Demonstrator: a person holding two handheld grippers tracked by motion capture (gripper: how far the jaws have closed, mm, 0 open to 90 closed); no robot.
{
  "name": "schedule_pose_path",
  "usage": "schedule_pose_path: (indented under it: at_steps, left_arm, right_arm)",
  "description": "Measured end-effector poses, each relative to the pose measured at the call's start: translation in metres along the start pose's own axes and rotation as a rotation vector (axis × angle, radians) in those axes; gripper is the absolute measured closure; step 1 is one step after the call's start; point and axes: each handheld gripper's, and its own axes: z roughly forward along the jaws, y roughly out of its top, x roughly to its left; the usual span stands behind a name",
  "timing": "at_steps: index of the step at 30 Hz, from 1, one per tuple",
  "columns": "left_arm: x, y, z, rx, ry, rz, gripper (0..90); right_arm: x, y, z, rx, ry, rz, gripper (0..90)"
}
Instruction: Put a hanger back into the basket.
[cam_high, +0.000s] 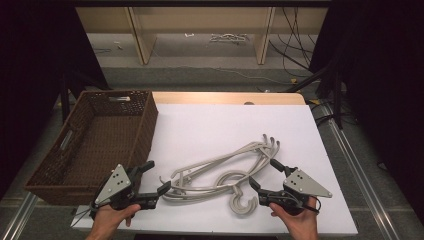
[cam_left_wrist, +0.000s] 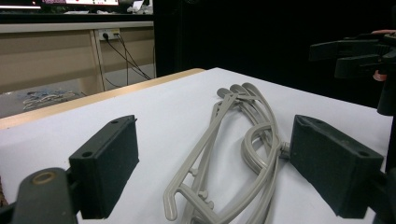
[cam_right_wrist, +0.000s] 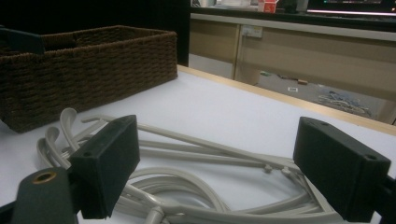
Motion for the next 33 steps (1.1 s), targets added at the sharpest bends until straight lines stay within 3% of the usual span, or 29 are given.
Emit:
schedule_pose_path:
  at_steps: [2,15,19,23,33]
  left_arm:
    - [0.001,0.001,0.001,-0.008,-0.006,0.018,15.6]
    - [-0.001,0.0,0.004,0.015,-0.021,0.021,15.4]
    - [-0.008,-0.002,0.012,0.069,-0.05,0.005,15.5]
    - [-0.011,-0.001,0.018,0.081,-0.073,0.023,15.5]
    - [-0.025,0.003,0.051,0.184,-0.137,0.052,16.0]
  right_arm:
    - [0.0,-0.001,0.0,0.001,0.0,0.004,15.6]
    - [0.0,-0.001,0.0,-0.002,0.004,0.001,15.7]
    - [0.001,-0.001,-0.001,0.002,0.003,0.005,15.8]
    - [0.0,-0.001,0.0,-0.013,-0.009,0.0,15.8]
    - [0.0,-0.001,-0.001,-0.005,-0.008,0.011,15.8]
